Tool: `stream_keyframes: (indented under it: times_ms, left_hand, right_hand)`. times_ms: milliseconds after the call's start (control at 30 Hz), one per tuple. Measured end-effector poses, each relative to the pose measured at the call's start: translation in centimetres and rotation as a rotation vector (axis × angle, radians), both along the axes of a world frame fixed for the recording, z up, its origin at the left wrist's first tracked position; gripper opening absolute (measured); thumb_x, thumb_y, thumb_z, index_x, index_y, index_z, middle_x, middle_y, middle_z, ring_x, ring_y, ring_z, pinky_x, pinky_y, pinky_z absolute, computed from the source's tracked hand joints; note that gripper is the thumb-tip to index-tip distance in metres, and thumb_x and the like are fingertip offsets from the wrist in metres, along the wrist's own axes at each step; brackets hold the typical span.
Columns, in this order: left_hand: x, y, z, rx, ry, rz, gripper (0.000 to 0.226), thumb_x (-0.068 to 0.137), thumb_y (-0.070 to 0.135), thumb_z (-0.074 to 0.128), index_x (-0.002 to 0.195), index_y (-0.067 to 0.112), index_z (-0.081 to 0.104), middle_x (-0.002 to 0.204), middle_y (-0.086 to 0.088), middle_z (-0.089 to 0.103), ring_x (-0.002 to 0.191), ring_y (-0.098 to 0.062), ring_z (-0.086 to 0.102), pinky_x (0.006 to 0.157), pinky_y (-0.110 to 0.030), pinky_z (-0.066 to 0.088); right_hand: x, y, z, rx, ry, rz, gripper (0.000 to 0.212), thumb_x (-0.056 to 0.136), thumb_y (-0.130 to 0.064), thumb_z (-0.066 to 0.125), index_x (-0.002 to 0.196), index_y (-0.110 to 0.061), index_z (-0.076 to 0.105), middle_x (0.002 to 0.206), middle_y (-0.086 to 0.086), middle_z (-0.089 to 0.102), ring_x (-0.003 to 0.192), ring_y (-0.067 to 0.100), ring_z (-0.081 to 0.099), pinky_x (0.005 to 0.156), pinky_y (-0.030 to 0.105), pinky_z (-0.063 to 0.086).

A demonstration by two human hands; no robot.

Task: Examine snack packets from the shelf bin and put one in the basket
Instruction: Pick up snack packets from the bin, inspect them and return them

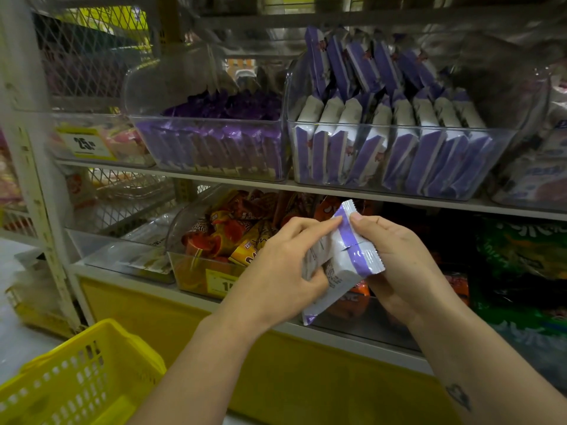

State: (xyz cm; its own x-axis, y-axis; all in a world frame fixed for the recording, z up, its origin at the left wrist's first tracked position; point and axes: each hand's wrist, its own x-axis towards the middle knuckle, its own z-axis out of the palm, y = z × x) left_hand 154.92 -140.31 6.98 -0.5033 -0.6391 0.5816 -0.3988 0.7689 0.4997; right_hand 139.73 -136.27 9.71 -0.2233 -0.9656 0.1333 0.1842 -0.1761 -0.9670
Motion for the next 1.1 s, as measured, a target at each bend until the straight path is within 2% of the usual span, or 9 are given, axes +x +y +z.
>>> stream_keyframes:
  times_ms: [133,200,300,400,533,667,833,933,1100]
  left_hand:
    - [0.0,-0.3,0.0,-0.025,0.121,0.07,0.065,0.081,0.009,0.065,0.142,0.026,0.048,0.126,0.008,0.056,0.113,-0.002,0.053,0.096,-0.017,0.044]
    - [0.1,-0.3,0.1,0.021,0.202,0.082,0.061,0.082,0.01,0.066,0.139,0.026,0.053,0.123,0.01,0.06,0.109,0.0,0.057,0.091,-0.021,0.05]
    - [0.2,-0.1,0.3,0.123,0.293,0.074,0.052,0.084,0.014,0.066,0.133,0.031,0.06,0.12,0.012,0.065,0.102,0.002,0.063,0.086,-0.022,0.054]
    - [0.2,0.0,0.4,0.132,0.313,0.118,0.039,0.087,0.026,0.067,0.126,0.03,0.065,0.109,0.017,0.069,0.093,0.014,0.061,0.072,-0.004,0.047]
    - [0.2,0.1,0.6,0.168,0.338,0.105,0.031,0.089,0.024,0.062,0.119,0.025,0.07,0.088,0.03,0.064,0.076,0.015,0.064,0.058,-0.004,0.046]
    - [0.5,-0.3,0.5,0.227,0.357,0.053,0.024,0.092,0.023,0.062,0.112,0.03,0.072,0.078,0.036,0.065,0.076,0.013,0.065,0.057,-0.003,0.045]
    - [0.6,-1.0,0.3,0.346,0.378,-0.041,0.03,0.095,0.019,0.06,0.105,0.047,0.067,0.096,0.029,0.071,0.087,0.008,0.067,0.067,-0.008,0.05]
    - [0.5,-1.4,-0.1,0.491,0.437,-0.142,0.039,0.095,0.008,0.06,0.114,0.041,0.063,0.111,0.008,0.072,0.093,-0.007,0.071,0.074,-0.025,0.057]
    - [0.7,-1.7,-0.4,0.635,0.53,-0.351,0.056,0.091,-0.009,0.057,0.123,0.037,0.059,0.125,0.001,0.063,0.101,-0.014,0.069,0.072,-0.025,0.056]
  right_hand:
    - [0.1,0.0,0.0,-0.076,0.024,0.135,0.044,0.08,-0.045,0.06,0.105,-0.011,0.071,0.094,0.012,0.074,0.086,0.023,0.071,0.071,0.028,0.059]
    - [0.1,0.2,-0.1,-0.15,0.113,0.183,0.049,0.075,-0.052,0.065,0.113,-0.02,0.07,0.105,0.005,0.073,0.1,0.02,0.07,0.08,0.029,0.058]
    - [0.2,0.3,-0.4,-0.214,0.339,0.124,0.05,0.074,-0.045,0.073,0.121,-0.033,0.064,0.116,-0.004,0.07,0.108,0.013,0.066,0.088,0.033,0.055]
    - [0.5,0.4,-0.9,-0.255,0.446,0.077,0.042,0.077,-0.041,0.068,0.117,-0.03,0.065,0.112,-0.007,0.07,0.104,0.008,0.066,0.083,0.028,0.055]
    - [0.8,0.6,-0.9,-0.274,0.449,0.128,0.026,0.082,-0.04,0.057,0.104,-0.033,0.069,0.097,-0.007,0.074,0.09,0.008,0.071,0.072,0.019,0.056]
    - [0.8,0.4,-0.6,-0.279,0.416,0.156,0.027,0.082,-0.042,0.053,0.098,-0.03,0.071,0.094,0.0,0.074,0.087,0.014,0.071,0.076,0.027,0.059]
    - [0.9,-0.1,-0.3,-0.273,0.431,0.112,0.019,0.092,-0.032,0.052,0.095,-0.027,0.071,0.091,0.004,0.073,0.086,0.02,0.071,0.075,0.03,0.057]
    - [0.9,-0.4,0.2,-0.259,0.431,0.09,0.021,0.098,-0.021,0.049,0.095,-0.024,0.07,0.088,0.001,0.075,0.082,0.018,0.072,0.068,0.027,0.06]
    - [0.8,-0.6,1.1,-0.255,0.455,0.057,0.022,0.098,-0.019,0.049,0.095,-0.021,0.071,0.092,0.005,0.075,0.086,0.019,0.071,0.074,0.032,0.058]
